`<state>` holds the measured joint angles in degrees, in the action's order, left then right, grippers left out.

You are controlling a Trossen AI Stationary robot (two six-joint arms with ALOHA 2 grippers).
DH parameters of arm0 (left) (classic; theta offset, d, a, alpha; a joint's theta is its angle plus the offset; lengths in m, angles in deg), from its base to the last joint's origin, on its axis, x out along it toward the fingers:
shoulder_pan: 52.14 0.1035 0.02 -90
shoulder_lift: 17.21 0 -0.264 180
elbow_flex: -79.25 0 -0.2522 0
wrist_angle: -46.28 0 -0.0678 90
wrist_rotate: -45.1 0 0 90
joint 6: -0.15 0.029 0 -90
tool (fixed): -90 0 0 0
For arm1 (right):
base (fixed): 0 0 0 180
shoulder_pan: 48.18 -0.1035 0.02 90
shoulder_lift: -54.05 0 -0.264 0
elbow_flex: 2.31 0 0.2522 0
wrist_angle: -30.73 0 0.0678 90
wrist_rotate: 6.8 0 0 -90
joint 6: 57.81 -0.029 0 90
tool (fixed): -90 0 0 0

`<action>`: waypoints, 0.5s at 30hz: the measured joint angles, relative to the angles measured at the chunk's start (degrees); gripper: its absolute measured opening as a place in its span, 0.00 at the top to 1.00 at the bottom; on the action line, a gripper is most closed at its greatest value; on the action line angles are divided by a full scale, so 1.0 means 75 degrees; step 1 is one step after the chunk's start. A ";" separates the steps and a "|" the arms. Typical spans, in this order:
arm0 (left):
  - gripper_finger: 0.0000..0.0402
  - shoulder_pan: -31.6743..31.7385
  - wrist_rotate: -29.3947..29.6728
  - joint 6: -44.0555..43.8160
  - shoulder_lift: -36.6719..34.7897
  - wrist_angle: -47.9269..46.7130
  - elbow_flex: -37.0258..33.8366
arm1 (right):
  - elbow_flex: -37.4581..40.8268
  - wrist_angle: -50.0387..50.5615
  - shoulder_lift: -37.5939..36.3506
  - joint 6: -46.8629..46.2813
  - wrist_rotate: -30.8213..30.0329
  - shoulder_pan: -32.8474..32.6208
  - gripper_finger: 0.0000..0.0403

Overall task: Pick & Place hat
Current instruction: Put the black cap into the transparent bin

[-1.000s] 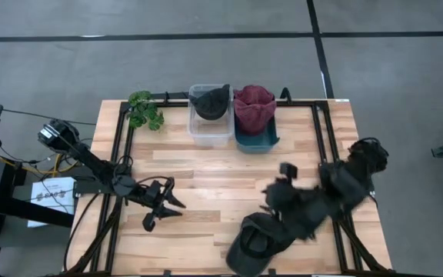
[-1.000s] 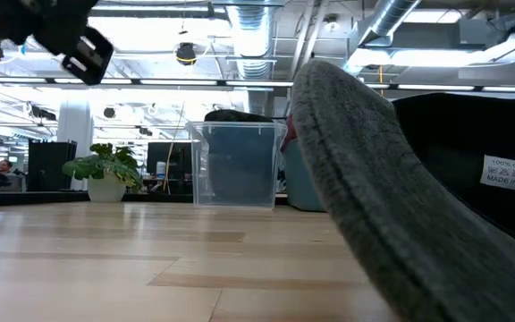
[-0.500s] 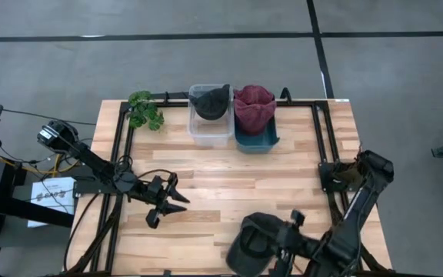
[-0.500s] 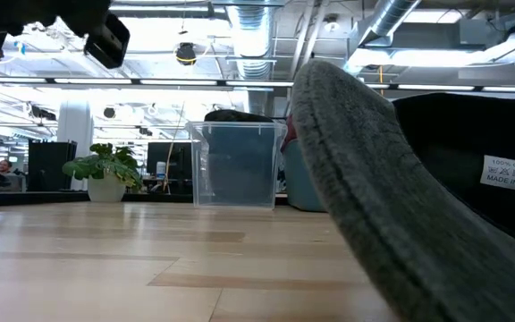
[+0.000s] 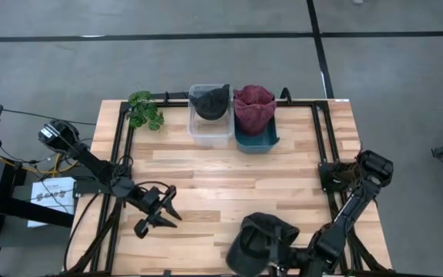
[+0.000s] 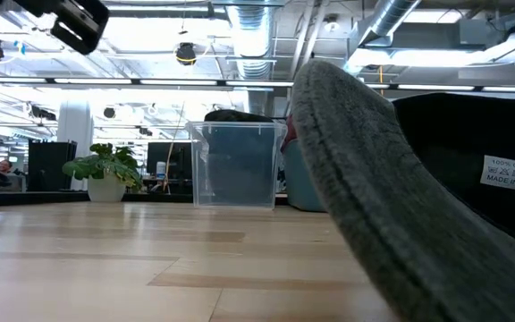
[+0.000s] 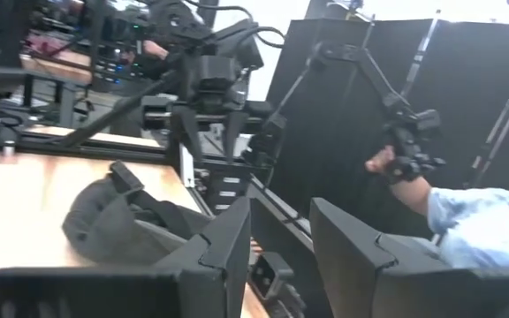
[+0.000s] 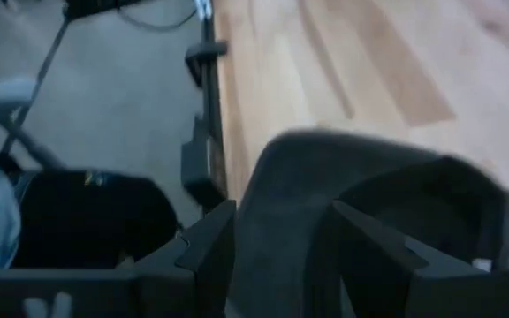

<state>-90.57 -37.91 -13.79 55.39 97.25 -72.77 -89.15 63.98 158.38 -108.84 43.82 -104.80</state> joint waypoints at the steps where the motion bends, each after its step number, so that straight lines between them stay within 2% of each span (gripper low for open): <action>1: 0.71 -0.0058 0.0003 0.0026 0.0000 0.0000 0.0000 | 0.0040 -0.0008 0.0000 0.0000 0.0101 -0.0031 0.58; 8: 0.71 -0.0186 0.0000 0.0065 -0.0002 -0.0003 0.0000 | 0.0623 0.0181 -0.0003 0.0777 0.1027 -0.0149 0.58; 12: 0.71 -0.0186 0.0003 0.0067 0.0000 -0.0034 0.0000 | 0.1101 0.0118 -0.0002 0.0801 0.1863 -0.0096 0.58; 15: 0.71 -0.0186 0.0005 0.0071 0.0000 -0.0052 -0.0003 | 0.1166 0.0087 0.0213 0.0872 0.2154 -0.0038 0.58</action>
<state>-91.97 -37.88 -13.25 55.39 96.85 -72.79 -80.41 64.63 159.98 -102.30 59.98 -105.08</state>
